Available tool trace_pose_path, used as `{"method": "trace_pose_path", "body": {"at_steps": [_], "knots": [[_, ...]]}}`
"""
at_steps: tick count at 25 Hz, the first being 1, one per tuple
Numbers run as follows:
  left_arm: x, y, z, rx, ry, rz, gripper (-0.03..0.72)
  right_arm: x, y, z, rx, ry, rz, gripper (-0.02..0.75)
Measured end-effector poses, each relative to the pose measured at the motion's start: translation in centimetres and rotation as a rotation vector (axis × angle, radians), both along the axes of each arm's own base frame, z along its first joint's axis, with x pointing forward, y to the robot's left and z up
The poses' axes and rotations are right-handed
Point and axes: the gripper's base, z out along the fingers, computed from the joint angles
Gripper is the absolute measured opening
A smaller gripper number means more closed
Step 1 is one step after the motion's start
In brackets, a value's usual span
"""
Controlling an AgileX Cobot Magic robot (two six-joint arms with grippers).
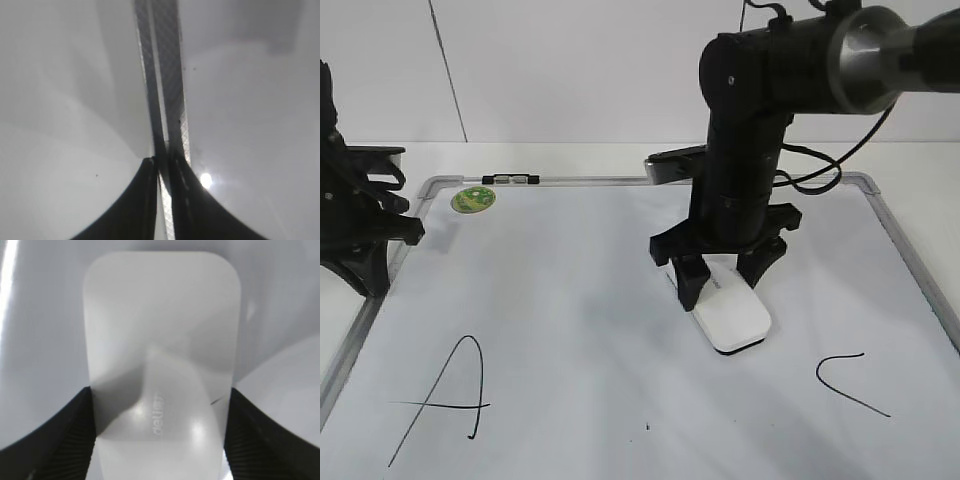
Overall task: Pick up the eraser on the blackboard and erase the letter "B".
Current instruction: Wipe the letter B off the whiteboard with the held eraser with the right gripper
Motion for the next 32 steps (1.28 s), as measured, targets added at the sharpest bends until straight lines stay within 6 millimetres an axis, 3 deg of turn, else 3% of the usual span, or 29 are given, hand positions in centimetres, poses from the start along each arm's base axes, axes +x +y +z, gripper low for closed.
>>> {"method": "trace_pose_path", "body": {"at_steps": [4, 7, 10, 16, 19, 28, 32], "knots": [[0.0, 0.0, 0.0, 0.000, 0.002, 0.000, 0.043, -0.8, -0.5, 1.7, 0.000, -0.028, 0.035, 0.529], [0.0, 0.0, 0.0, 0.000, 0.002, 0.000, 0.043, -2.7, 0.0, 4.8, 0.046, -0.093, 0.073, 0.529], [0.0, 0.0, 0.0, 0.000, 0.001, 0.000, 0.043, -5.5, 0.6, 6.5, 0.067, -0.119, 0.121, 0.529], [0.0, 0.0, 0.0, 0.000, 0.001, 0.000, 0.043, -10.9, 4.5, 4.2, 0.085, -0.116, 0.258, 0.529], [0.0, 0.0, 0.0, 0.000, 0.001, 0.000, 0.043, -12.3, 6.5, 3.2, 0.096, -0.114, 0.319, 0.529], [0.0, 0.0, 0.0, -0.001, 0.001, 0.001, 0.043, -12.4, 8.2, -0.5, 0.090, -0.055, 0.317, 0.529], [0.0, 0.0, 0.0, -0.001, 0.001, 0.001, 0.043, -12.2, 8.3, -0.8, 0.075, -0.045, 0.321, 0.529]]}}
